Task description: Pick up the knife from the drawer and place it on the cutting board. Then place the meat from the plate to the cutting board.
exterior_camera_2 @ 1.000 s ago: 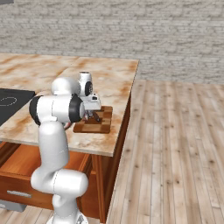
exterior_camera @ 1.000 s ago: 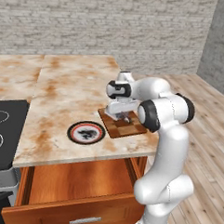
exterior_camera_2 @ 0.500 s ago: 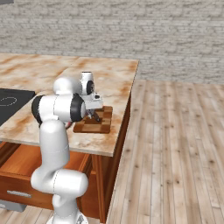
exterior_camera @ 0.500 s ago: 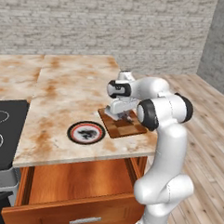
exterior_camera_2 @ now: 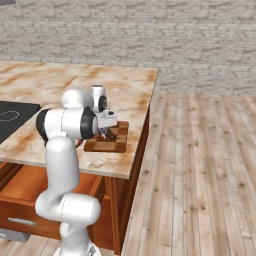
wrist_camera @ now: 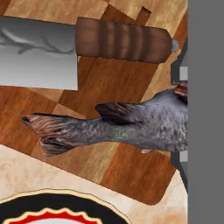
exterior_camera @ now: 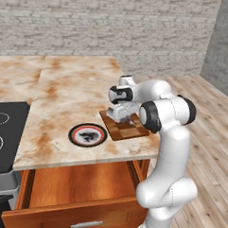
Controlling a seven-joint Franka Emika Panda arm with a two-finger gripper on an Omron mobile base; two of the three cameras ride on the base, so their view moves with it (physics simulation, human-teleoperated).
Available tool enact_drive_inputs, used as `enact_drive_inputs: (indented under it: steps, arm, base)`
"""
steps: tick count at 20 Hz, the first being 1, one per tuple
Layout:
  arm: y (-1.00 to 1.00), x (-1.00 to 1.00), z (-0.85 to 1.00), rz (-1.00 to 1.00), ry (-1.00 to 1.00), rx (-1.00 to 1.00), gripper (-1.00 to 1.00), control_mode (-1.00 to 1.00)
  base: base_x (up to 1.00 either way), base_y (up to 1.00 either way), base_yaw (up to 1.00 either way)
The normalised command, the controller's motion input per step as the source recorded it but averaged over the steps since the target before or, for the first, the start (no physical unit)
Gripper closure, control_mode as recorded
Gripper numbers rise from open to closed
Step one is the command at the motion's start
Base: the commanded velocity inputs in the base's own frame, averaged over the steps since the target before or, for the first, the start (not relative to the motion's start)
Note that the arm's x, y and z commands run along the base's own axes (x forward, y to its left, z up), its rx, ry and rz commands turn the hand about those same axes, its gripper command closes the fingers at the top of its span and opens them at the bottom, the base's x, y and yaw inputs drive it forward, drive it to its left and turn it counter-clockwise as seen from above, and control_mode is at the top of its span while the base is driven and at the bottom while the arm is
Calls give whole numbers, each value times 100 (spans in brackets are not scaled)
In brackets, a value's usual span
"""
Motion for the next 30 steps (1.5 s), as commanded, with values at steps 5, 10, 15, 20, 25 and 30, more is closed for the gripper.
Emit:
enact_drive_inputs:
  steps: [5, 10, 15, 20, 25, 30]
  arm:
    - [0, -12, -25, 6, -1, 0, 100, -100]
    - [0, -15, -31, 7, -9, -1, 100, -100]
    - [0, 0, -1, 5, -10, 0, 100, -100]
    - [-2, -1, 0, 1, -10, 0, -100, -100]
    - [-4, 0, 0, 0, -8, 0, -100, -100]
    - [-11, 0, 1, 3, -6, 2, -100, -100]
  base:
    - [0, 0, 0]
    - [0, 0, 0]
    - [0, 0, 0]
    - [0, 0, 0]
    - [0, 0, 0]
    - [0, 0, 0]
